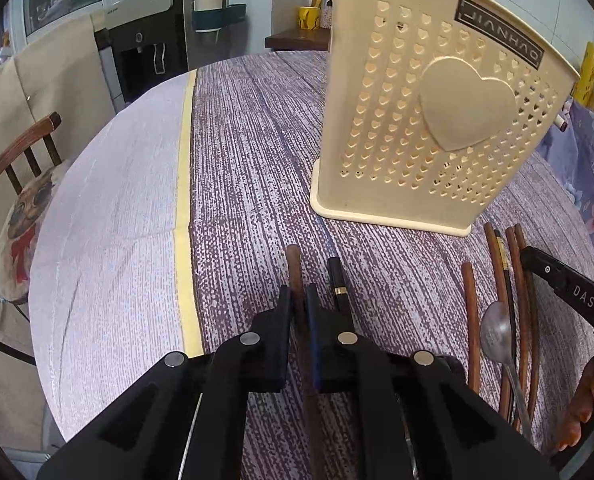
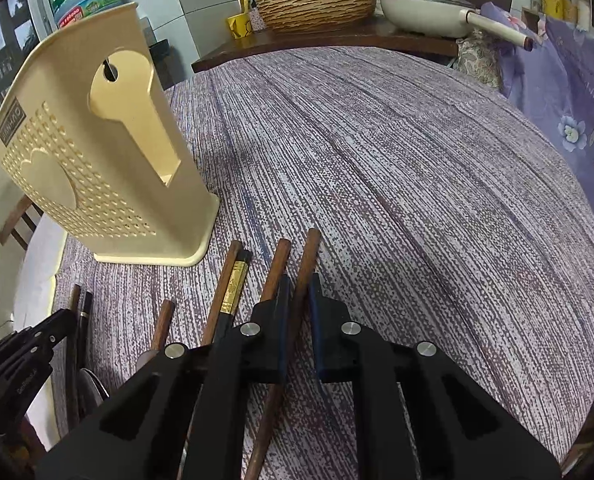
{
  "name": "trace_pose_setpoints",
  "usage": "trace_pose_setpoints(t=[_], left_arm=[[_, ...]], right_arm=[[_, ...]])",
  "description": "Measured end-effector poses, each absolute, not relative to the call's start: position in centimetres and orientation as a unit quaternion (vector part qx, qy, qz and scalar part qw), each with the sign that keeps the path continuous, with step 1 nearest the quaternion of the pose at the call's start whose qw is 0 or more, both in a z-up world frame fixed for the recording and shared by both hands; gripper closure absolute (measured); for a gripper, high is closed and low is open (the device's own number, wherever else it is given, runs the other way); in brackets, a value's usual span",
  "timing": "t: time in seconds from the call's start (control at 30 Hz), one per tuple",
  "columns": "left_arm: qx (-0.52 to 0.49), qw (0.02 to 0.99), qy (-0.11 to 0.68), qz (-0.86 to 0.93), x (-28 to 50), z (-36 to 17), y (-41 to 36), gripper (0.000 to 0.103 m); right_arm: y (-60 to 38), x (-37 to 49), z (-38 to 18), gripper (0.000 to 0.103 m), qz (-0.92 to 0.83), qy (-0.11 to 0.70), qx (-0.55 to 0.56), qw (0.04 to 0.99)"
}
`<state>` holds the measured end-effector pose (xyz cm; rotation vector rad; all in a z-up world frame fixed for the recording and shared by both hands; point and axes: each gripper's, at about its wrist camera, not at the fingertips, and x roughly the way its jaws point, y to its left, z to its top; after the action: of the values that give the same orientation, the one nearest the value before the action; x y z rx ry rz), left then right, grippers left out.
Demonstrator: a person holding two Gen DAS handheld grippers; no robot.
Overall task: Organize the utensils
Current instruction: 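Grasp a wooden chopstick with the left gripper while the right gripper grasps another, then carry both chopsticks over the cream holder and open both grippers to drop them in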
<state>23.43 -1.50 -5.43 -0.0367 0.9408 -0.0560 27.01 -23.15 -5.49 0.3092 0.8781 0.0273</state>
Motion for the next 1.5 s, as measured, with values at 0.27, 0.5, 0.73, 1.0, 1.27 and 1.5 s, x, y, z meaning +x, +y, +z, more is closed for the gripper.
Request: trace_pose_setpoints(t=[0.27, 0.5, 0.73, 1.0, 1.27, 1.5], left_arm=[[-0.052, 0.899, 0.431, -0.048, 24.1, -3.8, -0.3, 0.095], [-0.059, 0.916, 0.391, -0.067, 23.7, -0.5, 0.2, 0.095], [-0.065, 0.936, 0.336, -0.087, 22.3, 3.8, 0.5, 0.095], [-0.063, 0.955, 0.277, -0.088, 19.4, 7.4, 1.4, 0.095], [-0.06, 0.96, 0.26, -0.086, 18.4, 8.4, 1.6, 0.095], [-0.063, 0.964, 0.24, -0.096, 17.4, 10.3, 2.4, 0.095]], right_arm=[[-24.5, 26.7, -3.0, 0.094, 0.055, 0.378, 0.18, 0.907], [-27.1, 25.5, 1.0, 0.095, 0.066, 0.315, 0.175, 0.93], [-28.3, 22.7, 6.2, 0.095, 0.083, 0.248, 0.16, 0.952], [-27.9, 19.4, 9.8, 0.095, 0.115, 0.207, 0.137, 0.962], [-27.8, 19.3, 10.8, 0.095, 0.133, 0.204, 0.127, 0.962], [-27.3, 19.2, 12.4, 0.095, 0.161, 0.194, 0.113, 0.961]])
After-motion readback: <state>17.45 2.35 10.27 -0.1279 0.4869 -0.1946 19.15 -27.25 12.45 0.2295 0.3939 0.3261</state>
